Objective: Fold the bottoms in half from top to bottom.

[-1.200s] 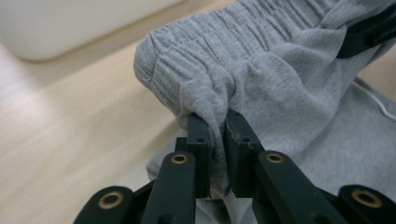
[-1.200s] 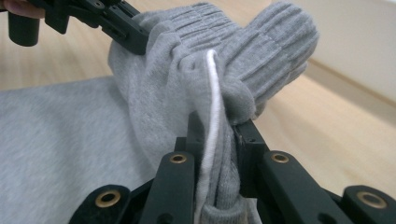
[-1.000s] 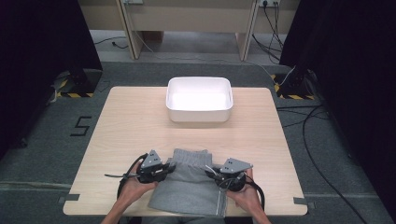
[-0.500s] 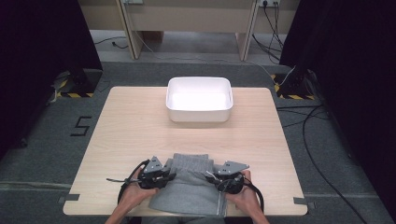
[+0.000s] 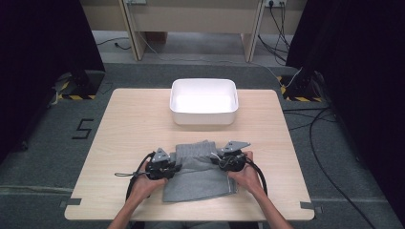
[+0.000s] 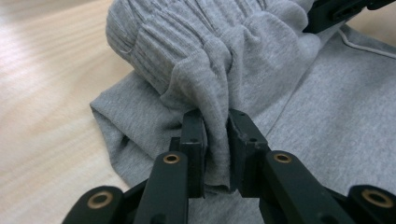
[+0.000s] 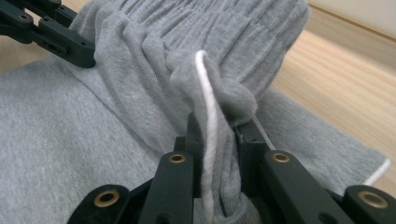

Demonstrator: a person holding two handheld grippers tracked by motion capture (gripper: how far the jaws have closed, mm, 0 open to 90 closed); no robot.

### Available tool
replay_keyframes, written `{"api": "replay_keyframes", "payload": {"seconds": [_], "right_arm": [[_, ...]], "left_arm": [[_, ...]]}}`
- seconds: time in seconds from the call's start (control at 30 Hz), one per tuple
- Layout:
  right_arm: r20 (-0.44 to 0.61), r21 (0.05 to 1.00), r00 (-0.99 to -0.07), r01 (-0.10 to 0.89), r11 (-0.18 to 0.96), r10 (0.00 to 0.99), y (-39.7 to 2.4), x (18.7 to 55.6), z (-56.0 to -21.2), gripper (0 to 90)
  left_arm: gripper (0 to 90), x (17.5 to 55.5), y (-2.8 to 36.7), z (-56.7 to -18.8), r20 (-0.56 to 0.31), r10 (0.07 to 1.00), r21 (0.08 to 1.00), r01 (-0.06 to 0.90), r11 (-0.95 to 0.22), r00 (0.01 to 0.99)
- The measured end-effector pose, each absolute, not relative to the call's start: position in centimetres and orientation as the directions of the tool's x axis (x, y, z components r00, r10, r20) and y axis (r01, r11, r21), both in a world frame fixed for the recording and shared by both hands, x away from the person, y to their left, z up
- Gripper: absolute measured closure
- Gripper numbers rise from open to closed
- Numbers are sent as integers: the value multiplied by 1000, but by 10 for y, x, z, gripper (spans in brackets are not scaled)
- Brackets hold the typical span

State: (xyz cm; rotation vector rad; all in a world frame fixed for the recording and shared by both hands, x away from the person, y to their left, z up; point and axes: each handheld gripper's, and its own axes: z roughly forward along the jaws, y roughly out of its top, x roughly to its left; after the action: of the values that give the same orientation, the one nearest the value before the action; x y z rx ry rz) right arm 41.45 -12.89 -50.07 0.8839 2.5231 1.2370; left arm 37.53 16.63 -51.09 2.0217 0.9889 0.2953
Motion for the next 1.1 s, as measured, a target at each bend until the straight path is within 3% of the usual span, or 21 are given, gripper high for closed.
{"api": "replay_keyframes", "payload": {"seconds": [0.07, 0.3, 0.6, 0.87, 1.0, 1.1], "right_arm": [[93, 773, -798, 434, 462, 595, -129, 415, -501, 770], [157, 782, -792, 465, 415, 590, -130, 401, -496, 518], [195, 818, -753, 479, 319, 629, -145, 397, -466, 410], [281, 772, -710, 567, 287, 646, -135, 427, -459, 365], [323, 723, -685, 624, 297, 653, -125, 445, -466, 349], [369, 704, -683, 648, 290, 630, -120, 452, -473, 474]], "left_arm": [[746, 375, 167, -510, -142, 733, 772, 538, -339, 666], [616, 370, 171, -503, -150, 725, 783, 529, -328, 672], [521, 385, 192, -481, -274, 735, 804, 567, -179, 621], [471, 411, 189, -482, -383, 742, 763, 642, -83, 551], [446, 424, 186, -485, -390, 760, 747, 661, -70, 520], [480, 428, 183, -488, -431, 739, 736, 675, -44, 518]]}}
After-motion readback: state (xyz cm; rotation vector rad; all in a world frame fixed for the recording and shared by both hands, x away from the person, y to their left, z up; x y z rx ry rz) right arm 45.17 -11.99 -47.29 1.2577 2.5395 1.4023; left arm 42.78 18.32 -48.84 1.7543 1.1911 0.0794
